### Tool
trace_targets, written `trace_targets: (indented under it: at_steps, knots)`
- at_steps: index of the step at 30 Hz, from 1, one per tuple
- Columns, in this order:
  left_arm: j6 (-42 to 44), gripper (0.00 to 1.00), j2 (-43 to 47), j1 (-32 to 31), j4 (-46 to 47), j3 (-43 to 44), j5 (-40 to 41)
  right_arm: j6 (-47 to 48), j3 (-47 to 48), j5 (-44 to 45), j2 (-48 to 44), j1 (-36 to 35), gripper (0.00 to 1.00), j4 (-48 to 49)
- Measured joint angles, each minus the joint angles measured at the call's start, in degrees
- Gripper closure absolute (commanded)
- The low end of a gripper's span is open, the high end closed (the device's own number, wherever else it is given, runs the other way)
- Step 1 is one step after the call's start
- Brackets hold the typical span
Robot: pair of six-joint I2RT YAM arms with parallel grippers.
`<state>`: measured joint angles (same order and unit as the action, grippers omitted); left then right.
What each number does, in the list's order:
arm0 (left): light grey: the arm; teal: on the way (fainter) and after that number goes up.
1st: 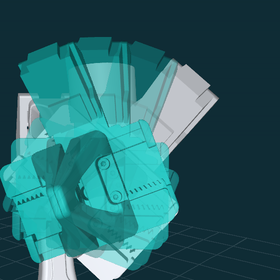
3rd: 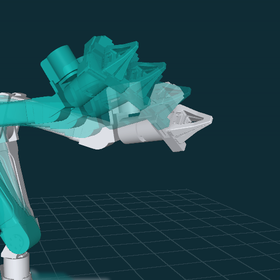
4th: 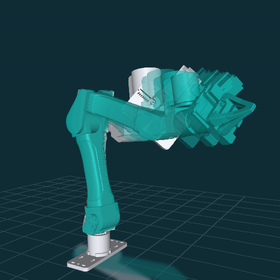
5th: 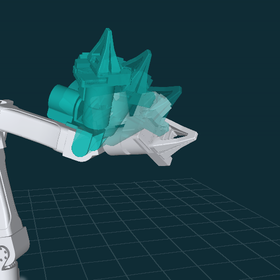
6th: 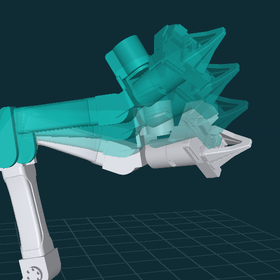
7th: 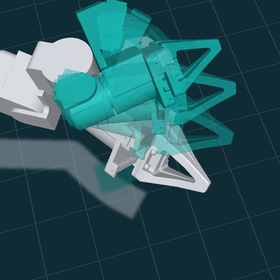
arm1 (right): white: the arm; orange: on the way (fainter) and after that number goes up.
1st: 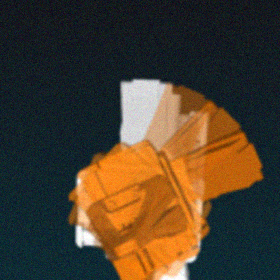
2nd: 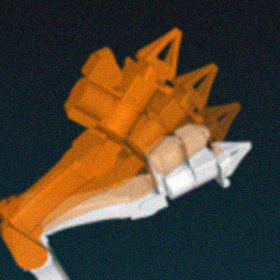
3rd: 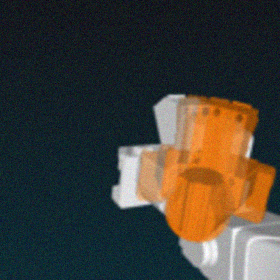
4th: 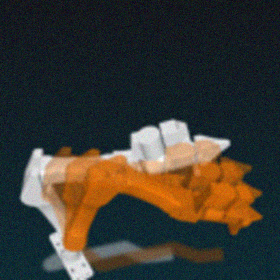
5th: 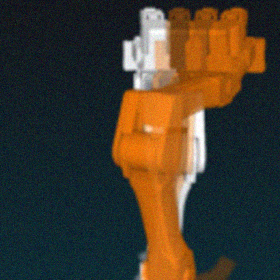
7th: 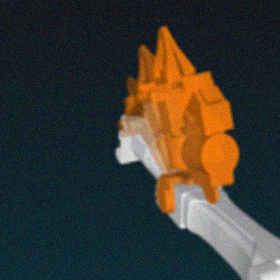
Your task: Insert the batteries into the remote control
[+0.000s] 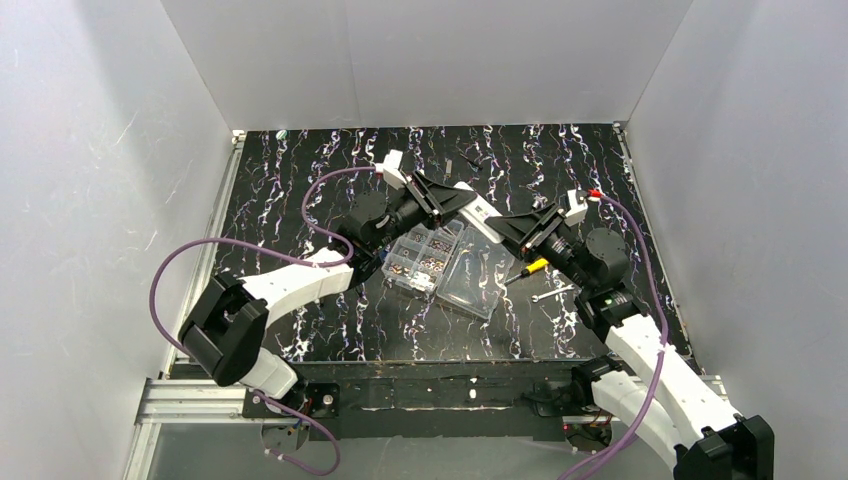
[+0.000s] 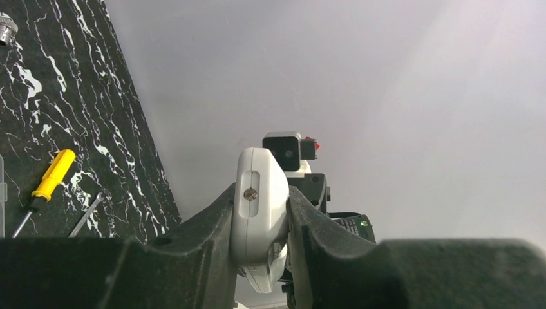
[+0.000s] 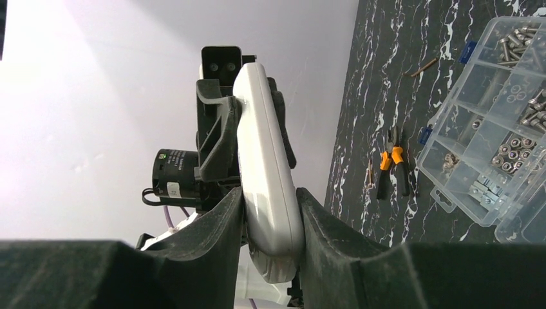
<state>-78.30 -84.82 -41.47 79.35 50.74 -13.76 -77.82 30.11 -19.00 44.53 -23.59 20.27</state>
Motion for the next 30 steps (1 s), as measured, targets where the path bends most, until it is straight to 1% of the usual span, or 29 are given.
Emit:
trace_targets:
  at_steps: [5, 9, 14, 17, 21, 24, 26, 29, 30]
  knots:
    - [0.7, 0.57, -1.46, -0.15, -0.85, 0.85, -0.9, 0.26, 0.0, 0.9, -0.63, 0.09, 0.99, -1.05]
    - [1.27, 0.44, -1.49, -0.28, -1.66, 0.85, -1.31, 0.66, 0.0, 1.14, -0.74, 0.13, 0.99, -2.49]
    - [2.36, 0.21, -1.46, -0.28, -2.45, 0.85, -2.03, 2.08, 0.0, 1.77, -1.16, 0.13, 0.99, -4.7]
    - [3.15, 0.03, -1.44, -0.28, -2.97, 0.85, -2.25, 2.8, 0.0, 2.4, -1.22, 0.24, 0.99, -6.01]
    - [4.24, 0.02, -1.05, -0.28, -4.07, 0.85, -2.78, 4.0, 0.07, 3.98, -2.27, 0.35, 0.99, -7.98]
    - [6.27, 0.02, 0.55, -0.28, -6.95, 0.66, -3.45, 7.06, 1.53, 6.62, -3.89, 0.42, 0.99, -12.35]
    - [8.2, 0.02, 2.56, -0.28, -9.94, 0.26, -3.76, 10.05, 4.42, 8.68, -4.2, 0.5, 0.99, -16.85]
    - [12.59, 0.02, 6.73, -0.28, -16.87, -0.22, -3.85, 17.16, 12.02, 12.57, -3.1, 0.66, 0.99, -26.53]
    - [14.78, 0.02, 8.74, -0.28, -20.63, -0.26, -3.74, 20.04, 15.28, 13.94, -2.23, 0.68, 0.99, -29.99]
